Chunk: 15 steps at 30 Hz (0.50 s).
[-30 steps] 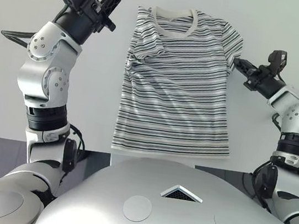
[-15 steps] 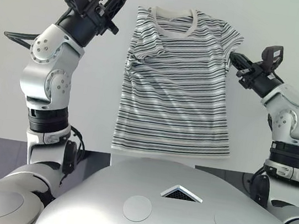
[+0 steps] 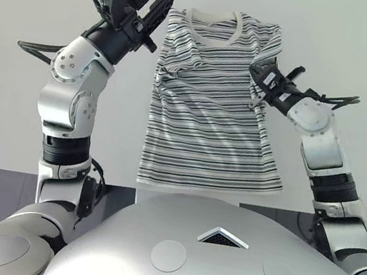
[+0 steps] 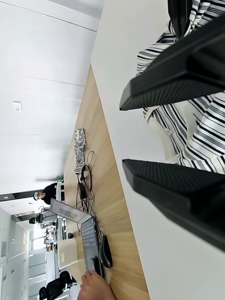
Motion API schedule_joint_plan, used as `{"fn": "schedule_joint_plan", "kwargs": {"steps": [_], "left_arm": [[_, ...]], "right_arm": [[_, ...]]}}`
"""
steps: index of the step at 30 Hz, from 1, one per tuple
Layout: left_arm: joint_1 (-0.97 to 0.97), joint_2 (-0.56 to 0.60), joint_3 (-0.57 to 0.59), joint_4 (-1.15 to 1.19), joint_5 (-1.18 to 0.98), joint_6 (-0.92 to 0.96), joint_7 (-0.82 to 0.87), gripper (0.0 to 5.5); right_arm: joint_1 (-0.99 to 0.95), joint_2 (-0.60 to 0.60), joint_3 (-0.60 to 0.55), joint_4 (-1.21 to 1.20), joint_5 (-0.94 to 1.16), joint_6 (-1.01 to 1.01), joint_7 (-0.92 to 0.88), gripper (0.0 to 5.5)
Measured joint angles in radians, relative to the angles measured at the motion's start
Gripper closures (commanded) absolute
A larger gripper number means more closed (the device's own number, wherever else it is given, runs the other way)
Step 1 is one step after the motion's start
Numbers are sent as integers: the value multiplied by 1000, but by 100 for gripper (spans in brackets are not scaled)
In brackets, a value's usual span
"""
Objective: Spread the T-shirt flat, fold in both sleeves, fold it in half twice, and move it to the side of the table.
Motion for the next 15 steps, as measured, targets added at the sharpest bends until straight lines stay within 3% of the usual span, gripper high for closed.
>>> {"fn": "schedule_joint_plan", "kwargs": {"steps": [8, 15], "left_arm": [[3, 4, -49, 30, 74, -22, -3, 356], [17, 9, -67, 30, 112, -41, -7, 356]], "right_arm": [[-51, -118, 140, 64, -349, -118, -76, 545], [-59, -160, 147, 63, -419, -136, -75, 545]]}}
